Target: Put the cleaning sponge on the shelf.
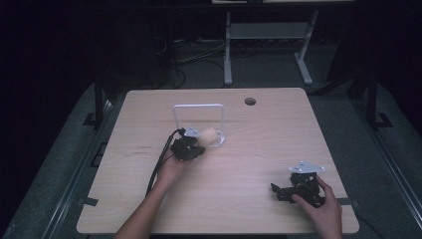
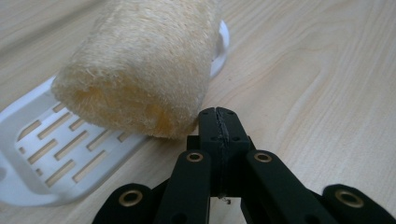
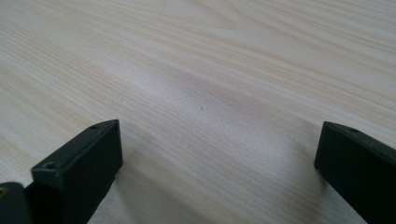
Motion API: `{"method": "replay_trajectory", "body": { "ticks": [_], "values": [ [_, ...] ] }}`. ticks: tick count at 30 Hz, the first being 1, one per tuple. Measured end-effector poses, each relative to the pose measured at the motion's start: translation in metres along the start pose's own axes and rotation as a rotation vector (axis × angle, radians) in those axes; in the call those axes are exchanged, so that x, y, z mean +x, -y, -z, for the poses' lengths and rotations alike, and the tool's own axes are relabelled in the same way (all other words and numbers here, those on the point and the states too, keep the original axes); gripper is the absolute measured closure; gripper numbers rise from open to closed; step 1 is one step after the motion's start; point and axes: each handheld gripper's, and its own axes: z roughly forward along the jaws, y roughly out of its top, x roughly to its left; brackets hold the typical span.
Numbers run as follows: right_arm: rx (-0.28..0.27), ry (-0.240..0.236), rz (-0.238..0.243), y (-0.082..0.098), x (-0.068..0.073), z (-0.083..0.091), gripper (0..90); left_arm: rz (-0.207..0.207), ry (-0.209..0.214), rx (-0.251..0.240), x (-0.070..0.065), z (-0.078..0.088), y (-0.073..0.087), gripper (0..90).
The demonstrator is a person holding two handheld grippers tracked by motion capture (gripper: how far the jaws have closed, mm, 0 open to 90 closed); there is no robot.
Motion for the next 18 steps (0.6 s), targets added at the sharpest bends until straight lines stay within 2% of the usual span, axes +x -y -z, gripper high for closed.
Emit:
{"method": "replay_trajectory", "body": {
  "ticks": [18],
  "values": [
    [0.000,0.000,0.000,0.000,0.000,0.000,0.7,0.053,-0.059,-0.010,0.017,0.008,0.007,90.0]
  ]
}}
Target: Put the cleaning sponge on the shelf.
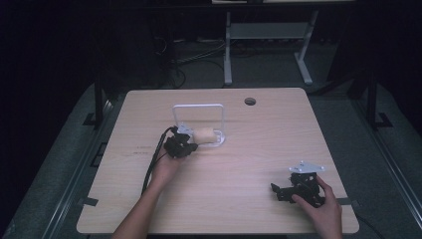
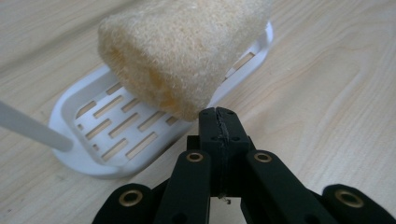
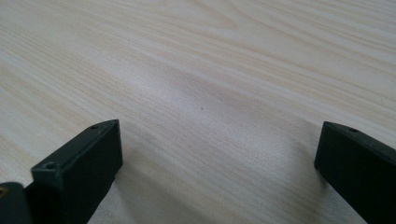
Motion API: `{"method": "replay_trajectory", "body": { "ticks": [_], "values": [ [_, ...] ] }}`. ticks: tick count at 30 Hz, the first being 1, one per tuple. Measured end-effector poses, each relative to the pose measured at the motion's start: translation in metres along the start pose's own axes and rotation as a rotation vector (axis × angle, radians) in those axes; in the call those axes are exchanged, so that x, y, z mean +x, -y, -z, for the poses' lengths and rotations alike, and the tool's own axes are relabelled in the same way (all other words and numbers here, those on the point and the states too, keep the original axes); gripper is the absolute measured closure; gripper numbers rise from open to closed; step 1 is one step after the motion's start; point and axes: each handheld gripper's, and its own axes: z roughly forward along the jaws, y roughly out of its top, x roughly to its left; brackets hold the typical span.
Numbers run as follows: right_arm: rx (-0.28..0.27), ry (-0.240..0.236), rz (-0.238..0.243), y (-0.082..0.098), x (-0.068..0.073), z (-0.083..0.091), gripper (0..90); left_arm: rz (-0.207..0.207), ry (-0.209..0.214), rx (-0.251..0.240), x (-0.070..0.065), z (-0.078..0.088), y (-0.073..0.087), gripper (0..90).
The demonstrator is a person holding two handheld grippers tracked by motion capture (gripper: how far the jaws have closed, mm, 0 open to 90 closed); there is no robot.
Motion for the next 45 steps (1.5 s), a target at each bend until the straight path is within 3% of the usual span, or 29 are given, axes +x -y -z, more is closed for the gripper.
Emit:
{"method": "replay_trajectory", "body": {
  "ticks": [13,22,30,45],
  "values": [
    [0.000,0.000,0.000,0.000,0.000,0.000,0.7,0.031,-0.030,-0.016,0.010,0.006,0.003,90.0],
    [0.001,0.000,-0.001,0.000,0.000,0.000,0.7,0.023,-0.035,-0.013,0.010,0.007,0.003,90.0],
    [0.000,0.000,-0.001,0.000,0.000,0.000,0.7,0.025,-0.040,-0.015,0.011,0.017,0.007,89.8],
    [0.000,-0.001,0.000,0.000,0.000,0.000,0.7,0.051,-0.046,-0.001,0.011,0.040,0.023,50.9]
  ]
}}
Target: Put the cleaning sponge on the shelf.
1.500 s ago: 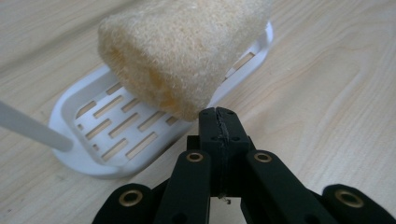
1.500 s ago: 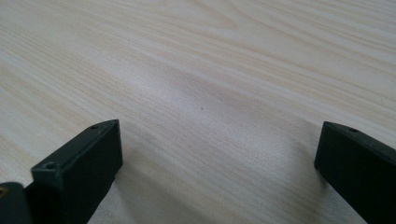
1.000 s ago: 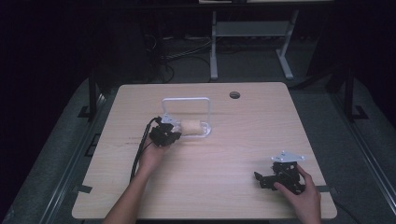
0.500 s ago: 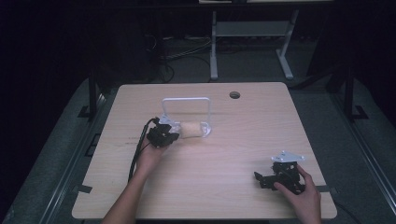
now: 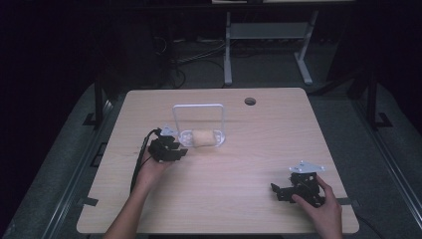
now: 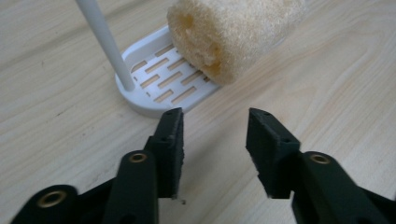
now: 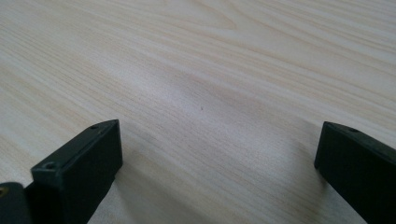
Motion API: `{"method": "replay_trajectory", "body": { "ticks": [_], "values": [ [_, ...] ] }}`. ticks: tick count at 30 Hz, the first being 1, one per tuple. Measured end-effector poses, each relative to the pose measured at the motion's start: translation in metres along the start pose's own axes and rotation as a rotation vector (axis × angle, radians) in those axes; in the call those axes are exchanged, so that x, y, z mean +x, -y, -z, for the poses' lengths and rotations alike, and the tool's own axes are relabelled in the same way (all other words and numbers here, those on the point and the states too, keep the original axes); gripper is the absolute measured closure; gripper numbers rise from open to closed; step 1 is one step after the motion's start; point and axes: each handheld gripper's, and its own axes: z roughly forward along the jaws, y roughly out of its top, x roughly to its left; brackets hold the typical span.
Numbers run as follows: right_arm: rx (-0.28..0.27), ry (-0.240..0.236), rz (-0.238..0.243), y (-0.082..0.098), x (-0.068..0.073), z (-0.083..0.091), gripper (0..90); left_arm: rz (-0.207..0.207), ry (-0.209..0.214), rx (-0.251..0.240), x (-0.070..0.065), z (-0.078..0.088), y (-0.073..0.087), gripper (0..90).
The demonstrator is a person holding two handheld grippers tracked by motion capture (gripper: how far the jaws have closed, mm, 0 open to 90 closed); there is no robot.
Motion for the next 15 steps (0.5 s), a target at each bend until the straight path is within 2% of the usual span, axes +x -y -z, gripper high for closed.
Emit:
{"method": "replay_trajectory", "body": {
  "ticks": [9,15],
  "values": [
    [0.000,0.000,0.000,0.000,0.000,0.000,0.7,-0.005,-0.010,-0.009,-0.002,0.008,0.010,31.5],
    [0.001,0.000,0.000,0.000,0.000,0.000,0.7,-0.011,-0.008,-0.020,-0.005,0.016,0.018,25.9]
  ]
}}
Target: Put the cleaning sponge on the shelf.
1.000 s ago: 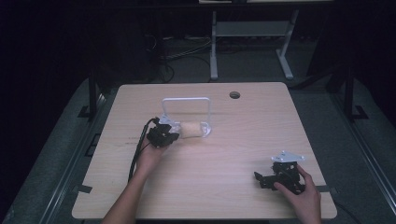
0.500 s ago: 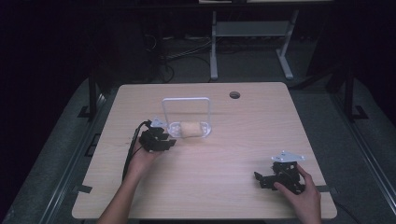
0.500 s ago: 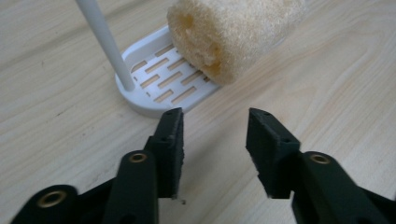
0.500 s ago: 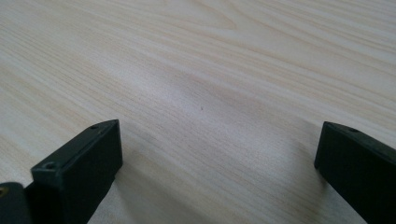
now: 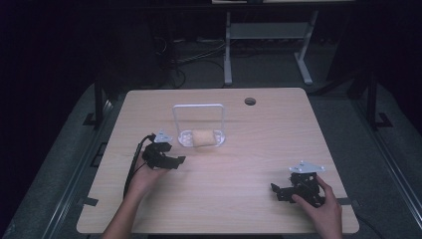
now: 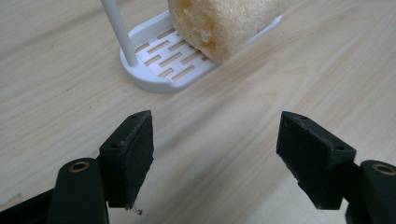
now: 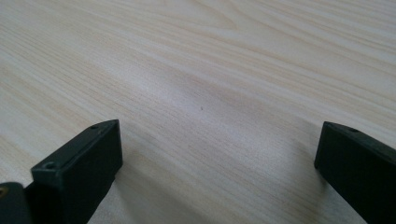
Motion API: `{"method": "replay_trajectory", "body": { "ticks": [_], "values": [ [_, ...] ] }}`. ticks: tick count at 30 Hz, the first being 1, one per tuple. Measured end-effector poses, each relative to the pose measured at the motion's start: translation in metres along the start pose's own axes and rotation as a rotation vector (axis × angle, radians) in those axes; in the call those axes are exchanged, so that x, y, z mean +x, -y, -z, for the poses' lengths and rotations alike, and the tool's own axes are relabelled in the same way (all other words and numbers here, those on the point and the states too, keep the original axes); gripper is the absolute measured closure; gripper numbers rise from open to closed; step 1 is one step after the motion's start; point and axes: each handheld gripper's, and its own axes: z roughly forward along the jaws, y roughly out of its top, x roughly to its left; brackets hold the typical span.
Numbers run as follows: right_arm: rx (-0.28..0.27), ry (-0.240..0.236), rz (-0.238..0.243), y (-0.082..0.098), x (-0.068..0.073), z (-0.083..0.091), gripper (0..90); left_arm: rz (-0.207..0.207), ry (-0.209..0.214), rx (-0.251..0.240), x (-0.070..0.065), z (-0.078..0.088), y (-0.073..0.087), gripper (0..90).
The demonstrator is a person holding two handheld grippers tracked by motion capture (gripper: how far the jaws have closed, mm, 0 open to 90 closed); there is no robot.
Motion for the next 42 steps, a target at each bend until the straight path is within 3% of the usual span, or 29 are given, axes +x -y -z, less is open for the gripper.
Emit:
{"method": "replay_trajectory", "body": {
  "ticks": [11,31,42],
  "values": [
    [0.000,0.000,0.001,0.000,0.000,0.000,0.7,0.003,0.004,-0.028,-0.004,0.020,0.019,18.5],
    [-0.001,0.000,0.000,0.000,0.000,0.000,0.7,0.006,-0.022,-0.061,-0.005,0.041,0.061,15.6],
    [-0.001,0.000,0.000,0.000,0.000,0.000,0.7,0.012,-0.033,-0.042,-0.005,0.045,0.086,15.5]
  ]
}}
